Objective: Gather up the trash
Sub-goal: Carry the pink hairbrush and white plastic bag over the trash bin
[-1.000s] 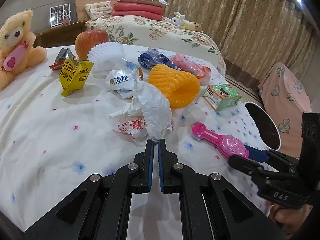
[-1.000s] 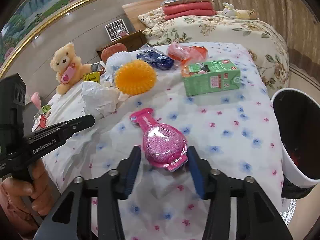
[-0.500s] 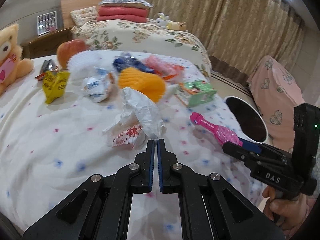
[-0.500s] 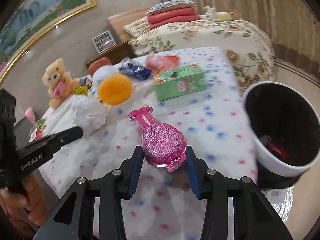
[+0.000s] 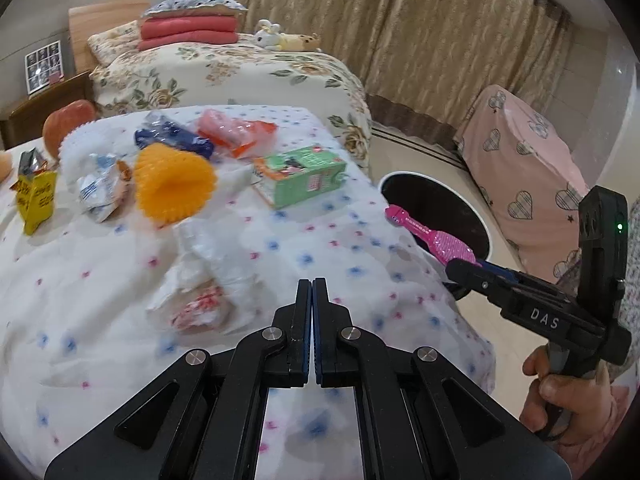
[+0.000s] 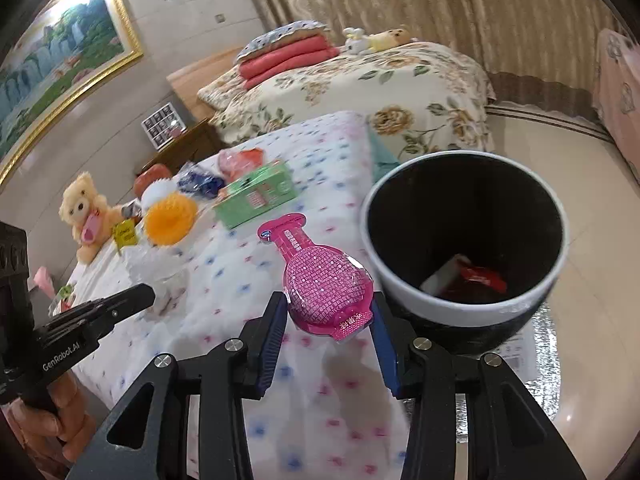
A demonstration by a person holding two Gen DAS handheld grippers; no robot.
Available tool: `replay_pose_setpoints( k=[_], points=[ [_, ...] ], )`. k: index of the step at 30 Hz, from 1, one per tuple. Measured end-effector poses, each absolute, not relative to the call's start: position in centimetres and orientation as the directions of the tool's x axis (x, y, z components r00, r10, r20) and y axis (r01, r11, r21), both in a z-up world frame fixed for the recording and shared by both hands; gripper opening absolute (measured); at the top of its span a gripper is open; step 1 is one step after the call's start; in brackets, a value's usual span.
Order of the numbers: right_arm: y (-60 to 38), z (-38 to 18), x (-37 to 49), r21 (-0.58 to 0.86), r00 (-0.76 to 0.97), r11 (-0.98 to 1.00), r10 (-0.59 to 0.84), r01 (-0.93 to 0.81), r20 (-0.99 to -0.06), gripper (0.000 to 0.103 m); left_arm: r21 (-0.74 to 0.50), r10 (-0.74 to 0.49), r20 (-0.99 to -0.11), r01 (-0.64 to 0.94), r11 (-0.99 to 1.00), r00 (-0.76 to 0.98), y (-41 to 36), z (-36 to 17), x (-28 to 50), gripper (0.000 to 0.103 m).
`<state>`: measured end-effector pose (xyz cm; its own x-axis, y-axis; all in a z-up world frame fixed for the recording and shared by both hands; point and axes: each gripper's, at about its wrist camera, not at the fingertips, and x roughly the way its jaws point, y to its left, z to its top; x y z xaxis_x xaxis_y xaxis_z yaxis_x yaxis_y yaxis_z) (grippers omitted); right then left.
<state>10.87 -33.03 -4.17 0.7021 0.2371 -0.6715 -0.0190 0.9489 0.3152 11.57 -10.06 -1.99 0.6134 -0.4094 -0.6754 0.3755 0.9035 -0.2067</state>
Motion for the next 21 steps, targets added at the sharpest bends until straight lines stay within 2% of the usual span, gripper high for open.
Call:
replay_pose_setpoints(
  k=[5, 7, 9, 11, 14, 21],
  points=[
    [-34.2, -3.8, 10.5, 0.332, 0.717, 0.943, 0.232, 0.0, -0.658, 0.042, -0.182, -0.373, -0.674, 0.345, 0.921, 0.638, -9.4, -1.4, 11.5, 0.001],
    [-34.3, -3.7, 10.5, 0.336, 0.719, 0.942, 0.235, -0.003, -0.654, 0.042, -0.169, -0.343, -0.675, 0.316, 0.934, 0.653, -8.6, -1.4, 11.5, 0.005],
    [-34.3, -3.8, 10.6, 0.343, 0.718, 0.939, 0.243, -0.007, -0.653, 0.042, -0.165, -0.319, -0.678, 0.285, 0.944, 0.662, -7.6, -1.6, 11.4, 0.014],
    [-34.3, -4.1, 10.7, 0.349, 0.715, 0.937, 0.249, -0.007, -0.653, 0.042, -0.152, -0.281, -0.686, 0.246, 0.957, 0.671, -6.7, -2.0, 11.3, 0.042],
    [-34.1, -4.4, 10.6, 0.361, 0.712, 0.933, 0.259, -0.009, -0.653, 0.042, -0.135, -0.244, -0.701, 0.212, 0.968, 0.67, -5.7, -2.9, 11.4, 0.051],
    [-33.9, -4.6, 10.7, 0.362, 0.71, 0.932, 0.26, -0.008, -0.654, 0.042, -0.164, -0.256, -0.741, 0.204, 0.965, 0.62, -5.9, -5.0, 13.0, 0.054]
  ],
)
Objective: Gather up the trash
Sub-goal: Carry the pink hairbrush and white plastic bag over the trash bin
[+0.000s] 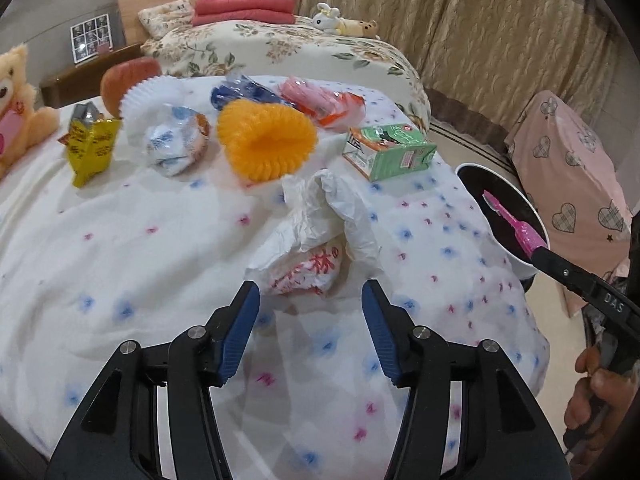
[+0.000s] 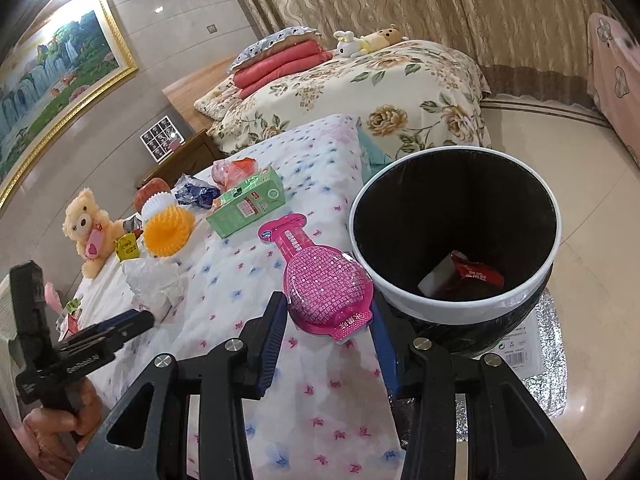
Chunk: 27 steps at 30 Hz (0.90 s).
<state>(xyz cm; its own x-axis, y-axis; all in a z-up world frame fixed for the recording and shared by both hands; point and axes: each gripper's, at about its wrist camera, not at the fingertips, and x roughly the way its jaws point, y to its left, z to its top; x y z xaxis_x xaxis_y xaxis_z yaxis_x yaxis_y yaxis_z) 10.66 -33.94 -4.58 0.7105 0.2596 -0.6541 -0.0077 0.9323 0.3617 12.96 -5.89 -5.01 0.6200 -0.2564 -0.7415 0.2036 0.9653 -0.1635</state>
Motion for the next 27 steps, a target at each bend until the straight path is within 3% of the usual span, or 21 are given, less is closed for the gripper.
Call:
replay_pose_setpoints(
  k=[3, 5, 10, 27],
  points=[
    [-34.2, -4.7, 10.7, 0.361, 0.712, 0.932, 0.252, 0.002, -0.655, 0.042, -0.144, -0.255, -0.741, 0.223, 0.964, 0.621, -7.0, -5.4, 13.6, 0.049],
    [-34.5, -4.6, 10.6, 0.361, 0.713, 0.933, 0.249, 0.005, -0.655, 0.042, -0.15, -0.269, -0.746, 0.24, 0.959, 0.61, -7.6, -5.6, 14.0, 0.024],
    [-35.1, -4.3, 10.4, 0.36, 0.722, 0.933, 0.235, 0.021, -0.65, 0.042, -0.159, -0.29, -0.738, 0.26, 0.952, 0.609, -8.1, -5.4, 14.3, 0.006],
    [-37.9, -4.2, 10.3, 0.365, 0.74, 0.928, 0.194, 0.073, -0.644, 0.042, -0.141, -0.382, -0.692, 0.404, 0.904, 0.613, -13.1, -3.3, 13.1, 0.003]
  ],
)
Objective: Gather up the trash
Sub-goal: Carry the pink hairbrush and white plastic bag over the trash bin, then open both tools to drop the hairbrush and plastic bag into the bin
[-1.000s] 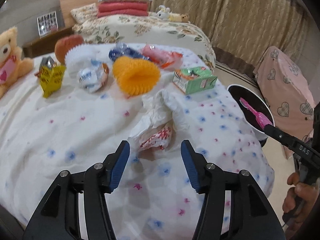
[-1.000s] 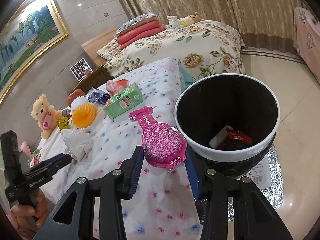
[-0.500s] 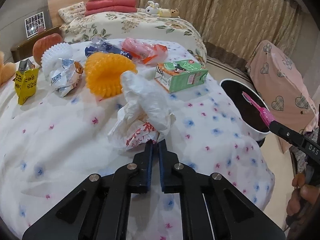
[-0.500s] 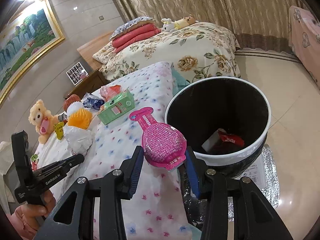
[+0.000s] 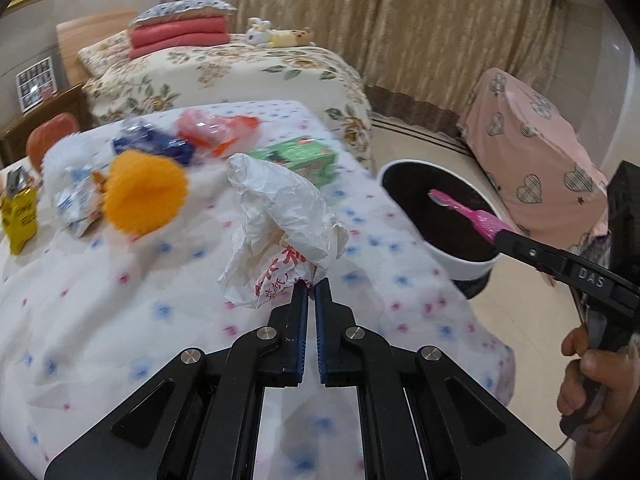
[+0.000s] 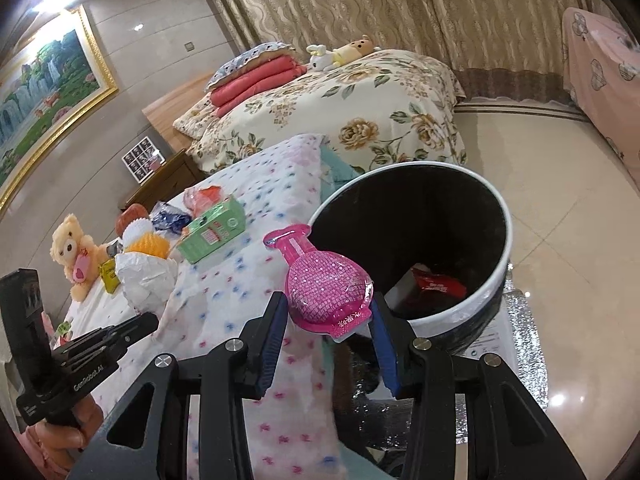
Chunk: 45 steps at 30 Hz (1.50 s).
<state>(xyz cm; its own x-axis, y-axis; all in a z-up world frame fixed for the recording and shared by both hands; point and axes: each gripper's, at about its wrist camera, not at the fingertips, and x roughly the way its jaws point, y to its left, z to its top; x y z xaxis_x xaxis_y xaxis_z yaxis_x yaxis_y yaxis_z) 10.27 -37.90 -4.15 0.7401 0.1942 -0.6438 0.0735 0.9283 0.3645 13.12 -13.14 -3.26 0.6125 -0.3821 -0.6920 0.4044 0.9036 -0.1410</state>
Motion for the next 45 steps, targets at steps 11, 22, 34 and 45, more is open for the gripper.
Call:
replay_pose_setpoints(
  k=[11, 22, 34, 45],
  points=[
    [-40.5, -4.9, 10.9, 0.359, 0.745, 0.925, 0.152, 0.124, -0.649, 0.04, -0.121, -0.443, -0.692, 0.513, 0.85, 0.571, -18.6, -2.6, 13.6, 0.003],
    [-43.2, -5.3, 12.0, 0.355, 0.741, 0.92, 0.123, 0.164, -0.66, 0.038, -0.111, -0.474, -0.707, 0.579, 0.808, 0.524, -23.3, -2.7, 14.9, 0.003],
    [-44.7, -5.6, 13.4, 0.346, 0.725, 0.92, 0.109, 0.186, -0.681, 0.038, -0.118, -0.481, -0.732, 0.605, 0.788, 0.483, -26.6, -3.2, 16.6, 0.003],
    [-45.5, -5.6, 14.5, 0.337, 0.711, 0.92, 0.099, 0.201, -0.696, 0.041, -0.138, -0.493, -0.737, 0.61, 0.78, 0.463, -27.1, -3.5, 17.1, 0.008]
  ],
)
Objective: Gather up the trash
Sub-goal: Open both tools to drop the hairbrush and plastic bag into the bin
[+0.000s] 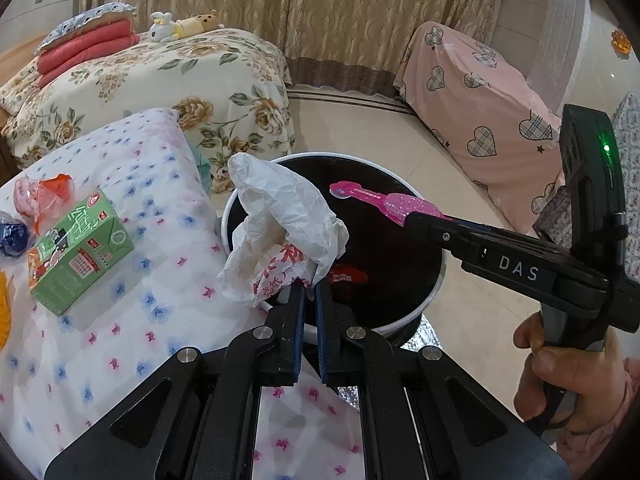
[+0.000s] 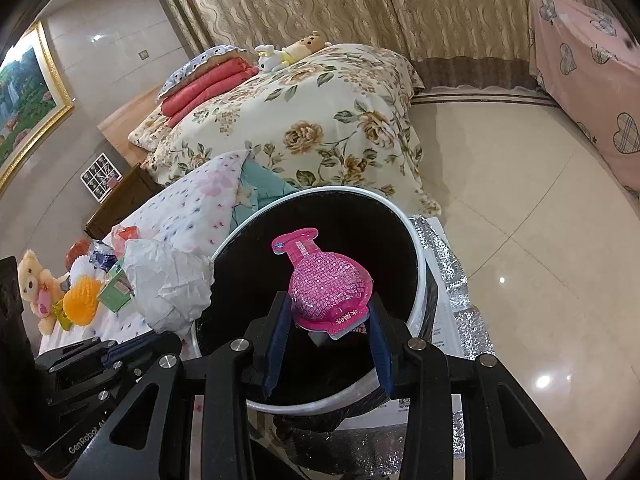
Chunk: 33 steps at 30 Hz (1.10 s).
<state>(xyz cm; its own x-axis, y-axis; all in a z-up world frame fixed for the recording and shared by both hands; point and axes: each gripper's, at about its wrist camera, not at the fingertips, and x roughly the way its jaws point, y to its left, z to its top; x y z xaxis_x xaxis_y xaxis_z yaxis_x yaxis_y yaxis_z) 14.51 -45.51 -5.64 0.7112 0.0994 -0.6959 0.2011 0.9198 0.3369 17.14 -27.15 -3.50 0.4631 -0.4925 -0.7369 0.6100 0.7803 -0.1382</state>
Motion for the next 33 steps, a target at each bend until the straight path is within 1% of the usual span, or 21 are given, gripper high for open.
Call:
replay_pose_setpoints(
  k=[1, 2, 3, 4, 5, 6, 8, 10, 12, 13, 19, 22, 26, 33],
  points=[
    [-45.5, -5.6, 14.5, 0.337, 0.711, 0.919, 0.099, 0.202, -0.696, 0.041, -0.14, -0.494, -0.737, 0.61, 0.78, 0.461, -27.1, -3.5, 17.1, 0.011],
    [-45.6, -5.6, 14.6, 0.338, 0.711, 0.918, 0.098, 0.205, -0.696, 0.042, -0.14, -0.49, -0.738, 0.605, 0.784, 0.463, -27.0, -3.5, 17.1, 0.018],
    [-45.6, -5.5, 14.6, 0.345, 0.712, 0.917, 0.103, 0.203, -0.695, 0.044, -0.143, -0.49, -0.737, 0.601, 0.786, 0.466, -26.8, -3.5, 17.2, 0.023],
    [-45.6, -5.5, 14.5, 0.349, 0.713, 0.915, 0.106, 0.204, -0.693, 0.049, -0.149, -0.492, -0.734, 0.595, 0.79, 0.469, -26.5, -3.4, 17.1, 0.034],
    [-45.6, -5.4, 14.4, 0.35, 0.715, 0.913, 0.101, 0.21, -0.692, 0.062, -0.156, -0.492, -0.729, 0.585, 0.796, 0.476, -26.2, -3.3, 17.1, 0.04],
    [-45.5, -5.3, 14.2, 0.35, 0.722, 0.912, 0.095, 0.213, -0.685, 0.068, -0.16, -0.494, -0.725, 0.579, 0.799, 0.48, -25.8, -3.2, 17.0, 0.041],
    [-45.4, -5.1, 13.9, 0.354, 0.728, 0.91, 0.093, 0.214, -0.679, 0.069, -0.166, -0.492, -0.72, 0.568, 0.806, 0.489, -25.0, -3.1, 16.9, 0.041],
    [-45.0, -4.9, 13.7, 0.362, 0.732, 0.908, 0.099, 0.211, -0.674, 0.073, -0.166, -0.484, -0.718, 0.552, 0.817, 0.5, -24.2, -3.1, 16.7, 0.041],
    [-44.5, -4.7, 13.5, 0.361, 0.736, 0.91, 0.1, 0.205, -0.67, 0.08, -0.162, -0.469, -0.717, 0.531, 0.832, 0.516, -23.1, -3.1, 16.4, 0.042],
    [-44.2, -4.6, 13.4, 0.366, 0.738, 0.909, 0.105, 0.2, -0.667, 0.08, -0.16, -0.459, -0.716, 0.515, 0.842, 0.526, -22.3, -3.2, 16.2, 0.044],
    [-41.7, -4.3, 13.2, 0.387, 0.74, 0.908, 0.148, 0.162, -0.656, 0.085, -0.165, -0.417, -0.71, 0.442, 0.882, 0.568, -18.4, -3.3, 15.5, 0.045],
    [-40.2, -4.3, 13.4, 0.399, 0.735, 0.907, 0.178, 0.135, -0.654, 0.086, -0.164, -0.39, -0.703, 0.398, 0.903, 0.595, -16.2, -3.3, 15.2, 0.049],
    [-37.5, -4.3, 13.8, 0.399, 0.724, 0.913, 0.218, 0.085, -0.654, 0.087, -0.17, -0.352, -0.701, 0.334, 0.927, 0.62, -13.2, -3.4, 15.1, 0.049],
    [-33.6, -4.5, 14.7, 0.384, 0.699, 0.923, 0.273, 0.002, -0.661, 0.091, -0.187, -0.293, -0.708, 0.229, 0.955, 0.643, -8.6, -4.1, 15.2, 0.049]
  ],
)
